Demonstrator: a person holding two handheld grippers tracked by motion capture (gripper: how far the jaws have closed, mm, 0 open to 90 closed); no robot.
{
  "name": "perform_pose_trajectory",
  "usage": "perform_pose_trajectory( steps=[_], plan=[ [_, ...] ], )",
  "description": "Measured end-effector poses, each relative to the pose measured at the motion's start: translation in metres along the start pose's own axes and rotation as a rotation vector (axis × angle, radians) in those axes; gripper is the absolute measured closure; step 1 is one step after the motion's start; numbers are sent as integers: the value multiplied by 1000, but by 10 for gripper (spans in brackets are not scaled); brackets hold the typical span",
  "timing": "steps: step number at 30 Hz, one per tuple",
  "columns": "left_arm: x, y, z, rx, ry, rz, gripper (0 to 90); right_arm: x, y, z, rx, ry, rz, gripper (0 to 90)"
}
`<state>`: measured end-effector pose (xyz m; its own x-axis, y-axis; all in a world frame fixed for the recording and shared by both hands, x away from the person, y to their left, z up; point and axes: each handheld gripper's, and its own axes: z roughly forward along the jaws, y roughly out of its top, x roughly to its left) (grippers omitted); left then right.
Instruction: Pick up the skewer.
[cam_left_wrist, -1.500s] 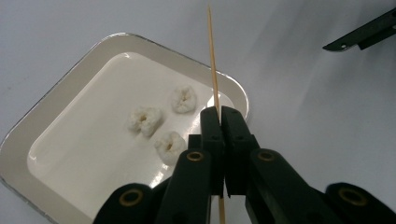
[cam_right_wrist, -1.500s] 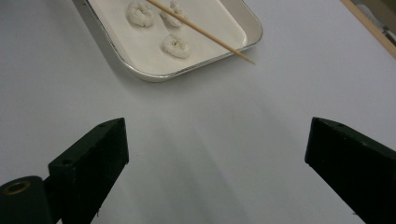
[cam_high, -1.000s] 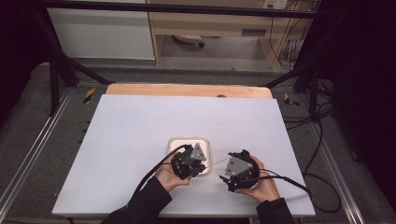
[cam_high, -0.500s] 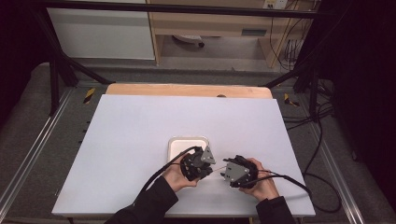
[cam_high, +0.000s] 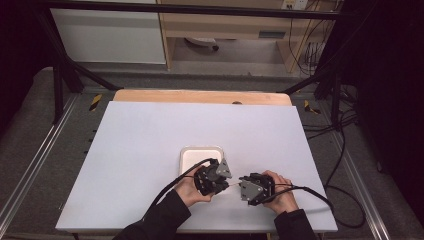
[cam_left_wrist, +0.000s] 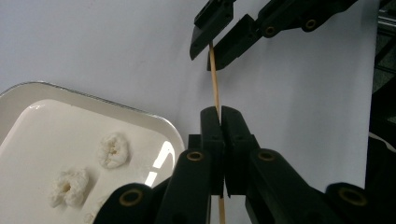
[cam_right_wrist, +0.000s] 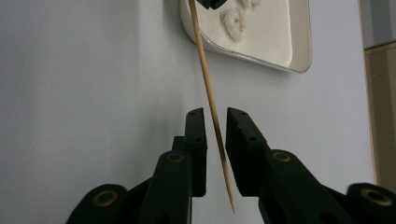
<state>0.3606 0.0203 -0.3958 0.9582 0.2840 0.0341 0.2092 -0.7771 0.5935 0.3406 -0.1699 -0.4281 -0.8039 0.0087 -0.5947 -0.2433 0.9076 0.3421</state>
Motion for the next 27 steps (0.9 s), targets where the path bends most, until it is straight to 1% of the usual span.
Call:
perform_pose_trajectory(
  steps=[3,7,9,11,16,18,19,21,22,23,24,25,26,27],
  plan=[
    [0,0,0,3,-6,6,883,0,-1,0,0,-4,-28,832],
    [1,-1,1,0,-8,6,883,1,-1,-1,3,-1,-49,858],
    [1,-1,1,-4,-6,3,883,1,-1,-1,11,-4,-75,869],
    [1,-1,1,-4,-4,5,883,2,-1,-1,12,-7,-80,872],
    [3,-1,1,0,4,9,878,2,0,-3,16,-7,-111,885],
    [4,-1,0,7,0,1,869,4,0,-3,20,-3,-112,888],
    [5,-1,0,8,8,-4,856,4,1,-3,16,-3,-112,888],
    [6,-1,-1,15,10,-13,808,4,0,-3,29,-5,-126,888],
    [7,-1,-1,22,8,-18,793,5,0,-3,30,-2,-121,888],
    [8,-1,-1,30,3,-29,760,5,1,-2,39,-5,-130,888],
    [9,0,-1,51,3,-28,760,5,1,-2,39,-5,-130,888],
    [9,0,-1,76,13,-20,753,5,1,-2,44,-3,-137,888],
    [10,1,-1,100,12,-17,748,5,1,-2,47,-2,-138,888],
    [11,1,0,121,3,-18,748,5,1,-1,58,-4,-148,889]
  ],
)
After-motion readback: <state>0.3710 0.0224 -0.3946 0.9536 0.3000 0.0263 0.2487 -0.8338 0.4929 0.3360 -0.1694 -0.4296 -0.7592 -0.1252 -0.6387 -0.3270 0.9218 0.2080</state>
